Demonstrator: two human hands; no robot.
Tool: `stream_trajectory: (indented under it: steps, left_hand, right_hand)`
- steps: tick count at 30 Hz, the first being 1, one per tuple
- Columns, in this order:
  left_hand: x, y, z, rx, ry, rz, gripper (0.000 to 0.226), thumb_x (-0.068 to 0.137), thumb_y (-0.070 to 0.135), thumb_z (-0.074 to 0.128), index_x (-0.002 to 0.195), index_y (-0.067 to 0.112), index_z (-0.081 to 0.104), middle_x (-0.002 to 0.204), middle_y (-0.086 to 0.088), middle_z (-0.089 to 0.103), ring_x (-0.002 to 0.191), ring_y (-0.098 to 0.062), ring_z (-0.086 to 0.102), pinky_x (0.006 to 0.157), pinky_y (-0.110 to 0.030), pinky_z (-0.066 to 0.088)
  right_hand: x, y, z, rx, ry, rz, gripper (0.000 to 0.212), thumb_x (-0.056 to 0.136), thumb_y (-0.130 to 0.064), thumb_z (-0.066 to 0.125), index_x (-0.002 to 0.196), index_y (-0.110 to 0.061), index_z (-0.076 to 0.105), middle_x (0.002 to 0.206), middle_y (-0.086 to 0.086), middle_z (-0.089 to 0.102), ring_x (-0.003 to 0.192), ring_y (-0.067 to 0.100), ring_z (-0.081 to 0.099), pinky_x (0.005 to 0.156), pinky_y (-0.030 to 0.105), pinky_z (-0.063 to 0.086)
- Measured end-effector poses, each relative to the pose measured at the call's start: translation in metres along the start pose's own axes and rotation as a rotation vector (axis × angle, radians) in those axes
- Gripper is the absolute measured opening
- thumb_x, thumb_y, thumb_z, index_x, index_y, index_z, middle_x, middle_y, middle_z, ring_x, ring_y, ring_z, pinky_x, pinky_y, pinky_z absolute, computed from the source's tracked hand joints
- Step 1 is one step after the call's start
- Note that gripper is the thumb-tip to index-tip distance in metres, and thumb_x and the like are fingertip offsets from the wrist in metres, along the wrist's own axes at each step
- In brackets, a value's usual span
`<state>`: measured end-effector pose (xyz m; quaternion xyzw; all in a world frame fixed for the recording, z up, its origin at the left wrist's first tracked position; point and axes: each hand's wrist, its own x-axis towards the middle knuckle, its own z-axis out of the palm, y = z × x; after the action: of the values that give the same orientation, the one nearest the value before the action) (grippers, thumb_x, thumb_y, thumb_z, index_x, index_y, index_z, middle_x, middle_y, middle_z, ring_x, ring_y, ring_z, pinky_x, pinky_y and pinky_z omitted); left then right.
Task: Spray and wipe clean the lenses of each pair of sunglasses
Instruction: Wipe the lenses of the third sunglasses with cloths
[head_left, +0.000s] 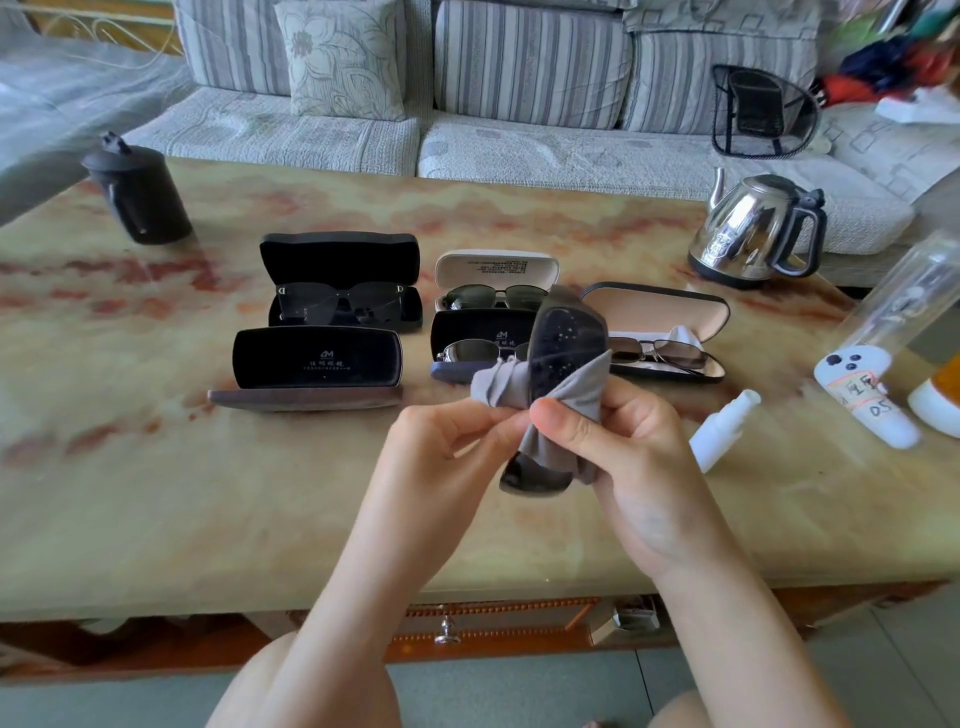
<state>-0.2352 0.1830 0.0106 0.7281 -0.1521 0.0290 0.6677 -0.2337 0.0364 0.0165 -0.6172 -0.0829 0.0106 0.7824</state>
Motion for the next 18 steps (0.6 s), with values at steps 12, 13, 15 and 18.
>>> stream_trajectory:
  steps: [12, 13, 15, 18]
  left_hand:
    - [0.000, -0.007, 0.016, -0.085, -0.059, -0.043, 0.061, 0.069, 0.041, 0.083, 0.122, 0.025, 0.060, 0.108, 0.008, 0.073, 0.105, -0.007, 0.067, 0.089, -0.024, 0.052]
    - [0.000, -0.005, 0.019, -0.069, -0.039, -0.013, 0.044, 0.075, 0.029, 0.080, 0.115, 0.023, 0.064, 0.102, 0.009, 0.074, 0.100, -0.005, 0.069, 0.086, -0.021, 0.052]
    - [0.001, -0.003, 0.019, -0.102, 0.023, 0.019, 0.023, 0.079, 0.010, 0.075, 0.101, 0.017, 0.070, 0.089, 0.006, 0.076, 0.086, -0.006, 0.071, 0.075, -0.018, 0.053]
    - [0.000, -0.005, 0.018, -0.171, 0.075, -0.001, 0.015, 0.082, 0.004, 0.070, 0.094, 0.012, 0.073, 0.083, 0.001, 0.077, 0.077, -0.009, 0.072, 0.068, -0.017, 0.053]
  right_hand:
    - [0.002, 0.001, 0.004, 0.021, 0.269, -0.024, 0.015, 0.066, -0.026, 0.085, 0.068, -0.014, 0.076, 0.072, 0.003, 0.074, 0.069, 0.011, 0.069, 0.065, 0.017, 0.053]
    - [0.001, 0.000, 0.006, 0.014, 0.286, -0.043, 0.016, 0.066, -0.030, 0.081, 0.068, -0.015, 0.075, 0.069, 0.001, 0.073, 0.066, 0.008, 0.068, 0.062, 0.014, 0.051]
    - [-0.001, -0.002, 0.010, -0.033, 0.320, -0.095, 0.018, 0.067, -0.034, 0.070, 0.070, -0.017, 0.074, 0.062, -0.006, 0.070, 0.061, 0.002, 0.065, 0.060, 0.010, 0.048]
    - [-0.002, 0.003, 0.010, -0.188, 0.340, -0.170, 0.023, 0.079, -0.044, 0.074, 0.075, -0.021, 0.075, 0.075, -0.001, 0.073, 0.077, 0.008, 0.069, 0.073, 0.015, 0.049]
